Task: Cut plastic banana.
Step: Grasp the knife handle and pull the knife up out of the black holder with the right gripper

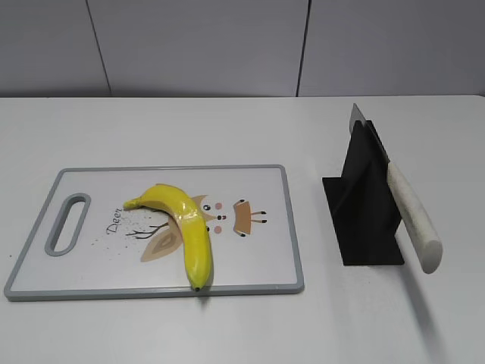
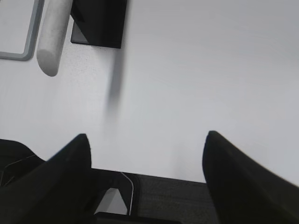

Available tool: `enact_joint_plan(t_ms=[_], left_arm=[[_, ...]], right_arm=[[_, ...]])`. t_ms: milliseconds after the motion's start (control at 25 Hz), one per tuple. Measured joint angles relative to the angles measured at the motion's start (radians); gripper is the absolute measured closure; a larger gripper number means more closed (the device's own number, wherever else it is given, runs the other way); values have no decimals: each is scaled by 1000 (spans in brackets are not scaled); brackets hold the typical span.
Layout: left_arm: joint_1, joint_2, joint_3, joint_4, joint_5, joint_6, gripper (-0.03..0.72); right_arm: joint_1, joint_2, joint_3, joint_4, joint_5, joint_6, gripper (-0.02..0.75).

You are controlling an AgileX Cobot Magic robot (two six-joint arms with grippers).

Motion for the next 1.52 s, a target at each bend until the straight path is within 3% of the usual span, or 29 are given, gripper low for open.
enact_joint_plan(t_ms=[120,360,480,760,1160,1520], left_arm=[[0,0,0,0,0,0,247],[0,0,0,0,0,0,251],[0,0,0,0,0,0,251],[0,0,0,-1,0,0,252],[0,0,0,-1,0,0,252],[0,0,0,-1,0,0,253]], right_arm=[[48,75,-33,-1,-23,37,149],[298,221,-50,-110,-52,119,149],[358,305,-67,-104,-70,168,149],[363,528,-168,-17,-133,220,149],[362,793,-203,-38,-217,369,150],[362,905,-204,-37,-269,446,267]])
